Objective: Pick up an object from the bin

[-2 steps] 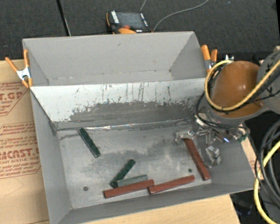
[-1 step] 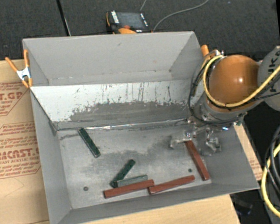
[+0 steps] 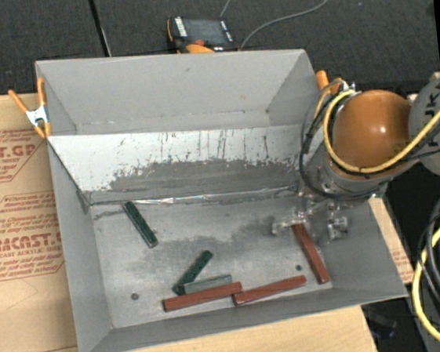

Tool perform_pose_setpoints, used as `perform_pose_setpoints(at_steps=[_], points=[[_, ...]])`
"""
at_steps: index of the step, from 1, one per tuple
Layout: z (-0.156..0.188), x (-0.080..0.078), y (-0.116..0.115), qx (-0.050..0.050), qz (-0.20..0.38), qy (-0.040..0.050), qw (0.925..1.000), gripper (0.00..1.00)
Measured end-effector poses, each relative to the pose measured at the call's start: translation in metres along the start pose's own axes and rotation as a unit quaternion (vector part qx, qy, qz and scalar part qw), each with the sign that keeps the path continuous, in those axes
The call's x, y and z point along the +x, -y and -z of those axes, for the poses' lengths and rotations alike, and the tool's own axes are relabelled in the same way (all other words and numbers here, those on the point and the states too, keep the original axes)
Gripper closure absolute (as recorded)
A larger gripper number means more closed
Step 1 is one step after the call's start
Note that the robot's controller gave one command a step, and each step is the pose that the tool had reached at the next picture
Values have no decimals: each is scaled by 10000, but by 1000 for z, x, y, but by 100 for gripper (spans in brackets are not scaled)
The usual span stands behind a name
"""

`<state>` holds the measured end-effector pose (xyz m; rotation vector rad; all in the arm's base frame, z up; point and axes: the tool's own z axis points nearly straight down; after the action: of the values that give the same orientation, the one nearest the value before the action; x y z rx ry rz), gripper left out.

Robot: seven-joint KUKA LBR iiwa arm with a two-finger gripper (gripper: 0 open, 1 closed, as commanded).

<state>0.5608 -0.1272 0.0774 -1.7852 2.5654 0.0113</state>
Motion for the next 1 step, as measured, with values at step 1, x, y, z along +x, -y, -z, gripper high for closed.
perform_pose_setpoints(at_steps=[1], points=[[-1, 7, 0, -13, -17, -56, 10000, 100]])
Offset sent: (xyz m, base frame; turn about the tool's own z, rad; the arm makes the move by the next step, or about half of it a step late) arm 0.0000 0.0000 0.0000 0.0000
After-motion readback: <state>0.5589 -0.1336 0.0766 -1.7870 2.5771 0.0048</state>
